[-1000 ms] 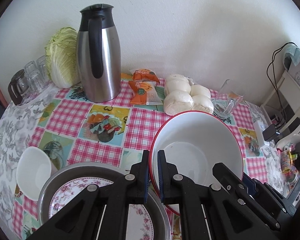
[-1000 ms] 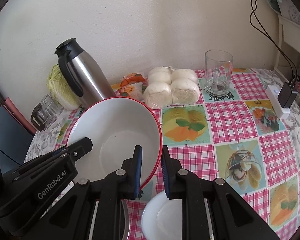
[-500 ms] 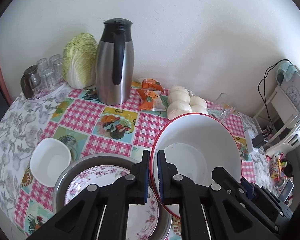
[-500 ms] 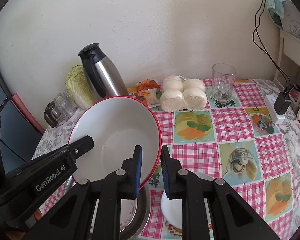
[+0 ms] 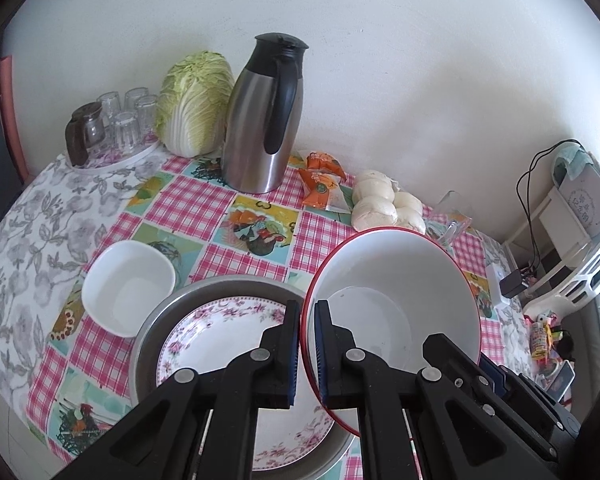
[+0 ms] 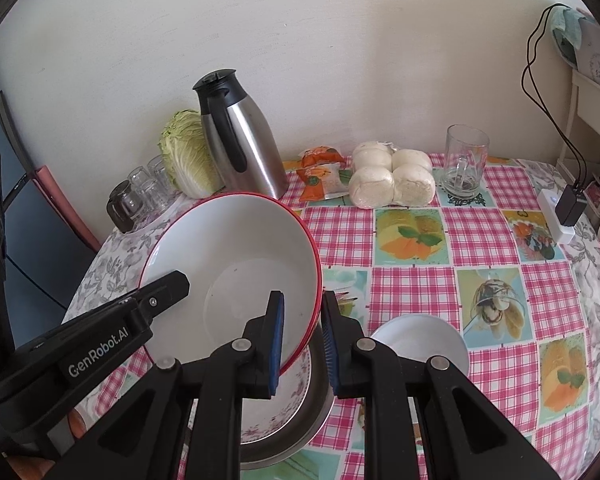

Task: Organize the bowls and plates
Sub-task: 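Lift the red-rimmed bowl with both grippers and lower it onto the floral plate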

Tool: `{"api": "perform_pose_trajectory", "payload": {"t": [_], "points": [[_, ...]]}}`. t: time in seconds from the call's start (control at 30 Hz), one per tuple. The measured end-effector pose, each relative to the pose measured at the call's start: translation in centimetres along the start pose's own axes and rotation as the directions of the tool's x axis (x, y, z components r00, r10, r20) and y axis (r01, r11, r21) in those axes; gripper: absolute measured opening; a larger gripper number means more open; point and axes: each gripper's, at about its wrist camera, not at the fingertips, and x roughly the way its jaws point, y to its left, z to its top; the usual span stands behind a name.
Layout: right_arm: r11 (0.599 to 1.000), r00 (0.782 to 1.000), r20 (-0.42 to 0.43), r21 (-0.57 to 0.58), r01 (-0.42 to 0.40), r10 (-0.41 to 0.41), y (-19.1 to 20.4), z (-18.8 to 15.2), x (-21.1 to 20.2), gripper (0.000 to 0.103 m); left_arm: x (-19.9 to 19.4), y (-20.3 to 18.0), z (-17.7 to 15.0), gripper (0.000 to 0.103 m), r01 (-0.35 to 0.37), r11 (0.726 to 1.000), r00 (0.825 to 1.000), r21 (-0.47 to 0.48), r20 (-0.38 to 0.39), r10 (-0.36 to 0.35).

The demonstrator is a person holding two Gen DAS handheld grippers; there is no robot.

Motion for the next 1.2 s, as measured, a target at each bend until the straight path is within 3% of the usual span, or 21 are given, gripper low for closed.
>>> {"api": "perform_pose_trajectory", "payload": {"t": [0.8,1.2], "points": [[0.998,0.994,-0.086,-0.016,-0.063,0.061,3.6,-3.1,2.7,0.019,-0.5,6.0,-2.5,0.009,-0.063,0.994,0.996,-0.086,-0.067,0.057],[0.999,0.987,-0.151,-0.014,-0.052,0.049,3.8,-3.9,5.1,0.02,2.5,6.9,-2.9,0.009,-0.101,0.99,0.984,-0.099,-0.158,0.084]]}}
